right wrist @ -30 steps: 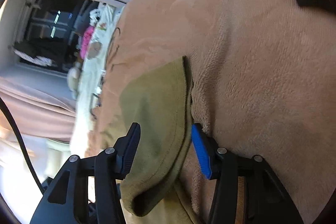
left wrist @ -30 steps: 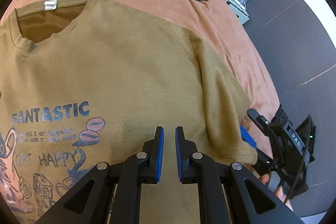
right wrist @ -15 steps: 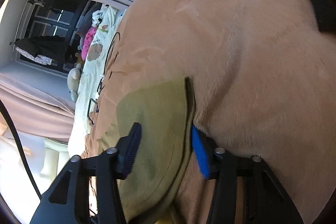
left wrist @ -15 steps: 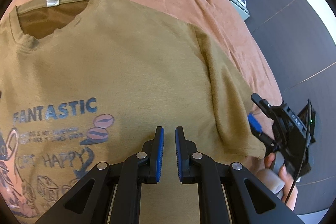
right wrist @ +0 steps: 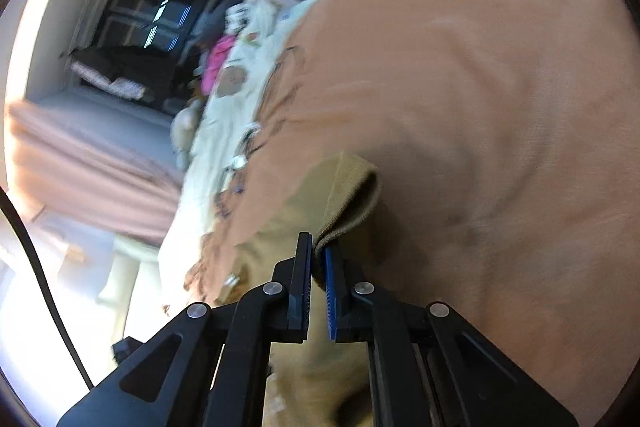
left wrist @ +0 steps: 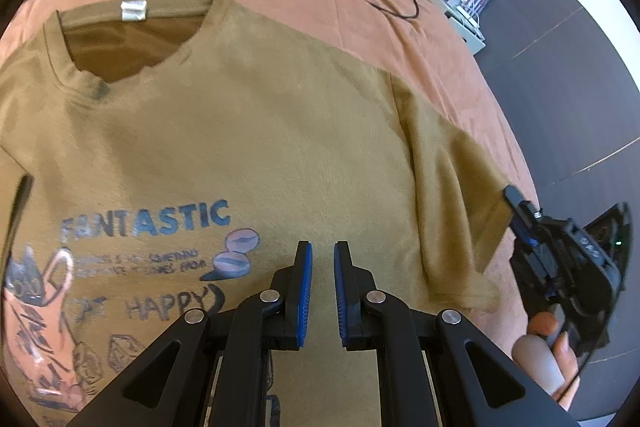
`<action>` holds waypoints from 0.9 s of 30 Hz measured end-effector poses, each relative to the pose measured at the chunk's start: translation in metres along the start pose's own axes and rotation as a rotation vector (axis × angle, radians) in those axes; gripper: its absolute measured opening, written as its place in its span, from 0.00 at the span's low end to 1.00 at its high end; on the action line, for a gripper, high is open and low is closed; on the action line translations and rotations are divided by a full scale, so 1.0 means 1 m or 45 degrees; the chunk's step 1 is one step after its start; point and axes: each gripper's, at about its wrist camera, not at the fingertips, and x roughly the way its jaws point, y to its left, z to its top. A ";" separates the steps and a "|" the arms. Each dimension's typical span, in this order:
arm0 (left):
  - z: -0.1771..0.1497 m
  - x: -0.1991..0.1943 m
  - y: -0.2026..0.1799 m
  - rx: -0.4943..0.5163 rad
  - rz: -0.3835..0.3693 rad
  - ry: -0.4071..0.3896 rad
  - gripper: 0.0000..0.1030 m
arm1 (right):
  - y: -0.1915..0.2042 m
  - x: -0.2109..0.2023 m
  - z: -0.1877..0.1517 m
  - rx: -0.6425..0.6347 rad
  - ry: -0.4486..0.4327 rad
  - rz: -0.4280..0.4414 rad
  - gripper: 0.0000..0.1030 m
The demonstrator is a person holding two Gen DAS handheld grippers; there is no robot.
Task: Fold small clothes
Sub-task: 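Open the right tool and release the folded side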
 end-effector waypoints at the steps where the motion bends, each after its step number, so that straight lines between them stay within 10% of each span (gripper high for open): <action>1: 0.001 -0.003 0.000 -0.001 0.002 -0.005 0.10 | 0.004 0.001 -0.002 -0.014 0.008 0.012 0.03; 24: 0.013 -0.029 0.038 -0.087 0.086 -0.058 0.10 | 0.062 0.076 -0.019 -0.167 0.333 0.037 0.06; 26: 0.014 -0.027 0.040 -0.095 0.091 -0.057 0.10 | 0.067 0.071 -0.016 -0.165 0.329 0.061 0.33; 27: 0.014 -0.026 0.041 -0.098 0.092 -0.056 0.10 | 0.067 0.067 -0.013 -0.155 0.311 0.069 0.72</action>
